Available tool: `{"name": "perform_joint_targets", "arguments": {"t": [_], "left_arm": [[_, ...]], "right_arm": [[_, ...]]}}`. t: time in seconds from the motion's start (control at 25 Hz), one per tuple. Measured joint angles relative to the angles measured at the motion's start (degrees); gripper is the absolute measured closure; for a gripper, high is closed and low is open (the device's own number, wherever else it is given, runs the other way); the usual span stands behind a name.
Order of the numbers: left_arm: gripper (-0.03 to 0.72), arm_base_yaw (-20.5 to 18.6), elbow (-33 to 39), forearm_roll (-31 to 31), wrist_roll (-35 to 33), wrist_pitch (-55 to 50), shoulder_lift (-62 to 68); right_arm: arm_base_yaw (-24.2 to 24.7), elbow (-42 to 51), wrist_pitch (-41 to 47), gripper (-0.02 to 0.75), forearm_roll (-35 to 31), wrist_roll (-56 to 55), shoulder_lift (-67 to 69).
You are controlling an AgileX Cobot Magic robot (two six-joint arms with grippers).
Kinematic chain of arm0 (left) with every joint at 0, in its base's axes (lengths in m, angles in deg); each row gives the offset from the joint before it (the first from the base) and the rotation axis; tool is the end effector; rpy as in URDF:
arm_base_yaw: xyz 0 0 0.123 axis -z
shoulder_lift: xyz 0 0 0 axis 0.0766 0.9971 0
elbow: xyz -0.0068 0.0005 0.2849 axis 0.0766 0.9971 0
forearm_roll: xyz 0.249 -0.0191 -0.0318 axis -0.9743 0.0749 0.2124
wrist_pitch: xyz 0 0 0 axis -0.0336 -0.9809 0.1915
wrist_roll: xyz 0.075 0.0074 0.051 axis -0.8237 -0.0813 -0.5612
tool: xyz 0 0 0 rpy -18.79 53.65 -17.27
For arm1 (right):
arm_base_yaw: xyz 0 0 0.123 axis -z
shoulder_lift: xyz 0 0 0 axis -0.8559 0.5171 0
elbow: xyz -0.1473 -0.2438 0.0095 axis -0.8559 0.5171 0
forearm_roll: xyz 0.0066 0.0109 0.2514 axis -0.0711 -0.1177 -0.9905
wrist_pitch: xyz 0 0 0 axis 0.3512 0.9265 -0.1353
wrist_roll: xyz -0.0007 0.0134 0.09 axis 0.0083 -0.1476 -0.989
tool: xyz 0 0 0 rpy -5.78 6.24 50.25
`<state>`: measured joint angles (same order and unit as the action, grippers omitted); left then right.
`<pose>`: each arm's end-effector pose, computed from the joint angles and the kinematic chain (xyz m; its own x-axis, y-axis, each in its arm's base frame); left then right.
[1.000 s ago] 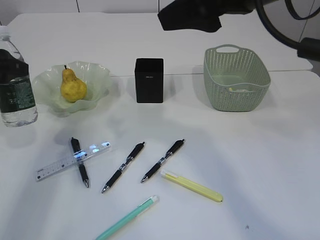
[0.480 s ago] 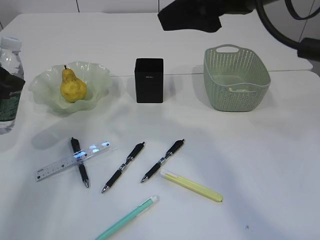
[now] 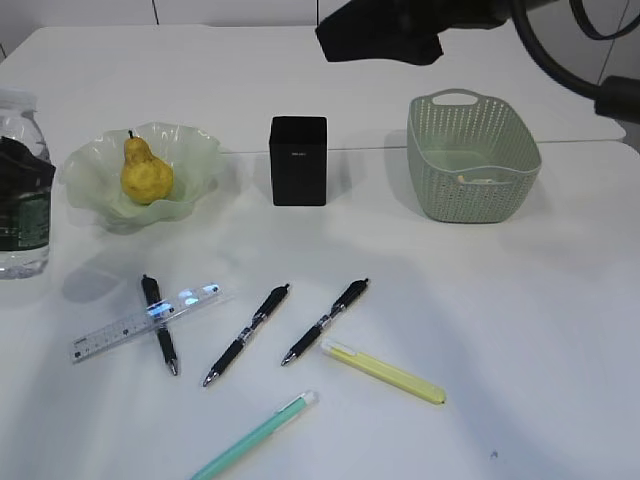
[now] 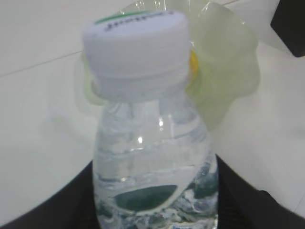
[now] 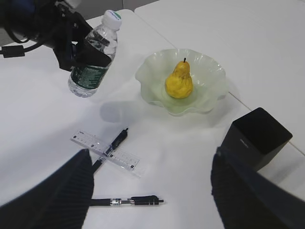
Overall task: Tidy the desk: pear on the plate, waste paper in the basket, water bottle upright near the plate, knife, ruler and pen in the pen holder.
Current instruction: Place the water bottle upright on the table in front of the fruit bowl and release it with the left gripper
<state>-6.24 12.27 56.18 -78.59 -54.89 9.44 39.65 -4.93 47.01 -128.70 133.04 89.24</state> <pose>0.3327 -0.0003 0.2290 -0.5754 0.1764 -0.7986 0.1812 0.9797 0.0859 0.2898 0.1498 0.3775 -0.2263 -0.4136 -0.8819 -0.8255 0.5620 -0.0517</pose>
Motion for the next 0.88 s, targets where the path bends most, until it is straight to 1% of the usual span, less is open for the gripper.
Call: {"name": "perform_joint_targets", "arguments": {"t": [0.28, 0.36, 0.4, 0.44, 0.52, 0.6, 0.68, 0.88], "left_arm": [[0.303, 0.0, 0.0, 6.2, 0.0, 1.0, 3.3], [0.303, 0.1, 0.0, 6.0, 0.0, 1.2, 3.9], [0.303, 0.4, 0.0, 4.8, 0.0, 1.3, 4.1], [0.303, 0.5, 0.0, 3.0, 0.4, 1.2, 4.3], [0.303, 1.2, 0.0, -2.6, 1.4, 1.0, 4.4], [0.303, 1.4, 0.0, -8.3, 4.6, 1.0, 4.5], [0.303, 1.5, 0.0, -14.4, 10.9, 1.0, 4.5], [0.303, 1.5, 0.0, -29.3, 34.0, 2.6, 4.6]], "right_arm": [[0.0, 0.0, 0.0, 0.144, 0.0, 0.0, 0.0], [0.0, 0.0, 0.0, 0.144, 0.0, 0.0, 0.0], [0.0, 0.0, 0.0, 0.144, 0.0, 0.0, 0.0], [0.0, 0.0, 0.0, 0.143, 0.0, 0.0, 0.0], [0.0, 0.0, 0.0, 0.143, 0.0, 0.0, 0.0], [0.0, 0.0, 0.0, 0.143, 0.0, 0.0, 0.0], [0.0, 0.0, 0.0, 0.143, 0.0, 0.0, 0.0], [0.0, 0.0, 0.0, 0.144, 0.0, 0.0, 0.0]]}}
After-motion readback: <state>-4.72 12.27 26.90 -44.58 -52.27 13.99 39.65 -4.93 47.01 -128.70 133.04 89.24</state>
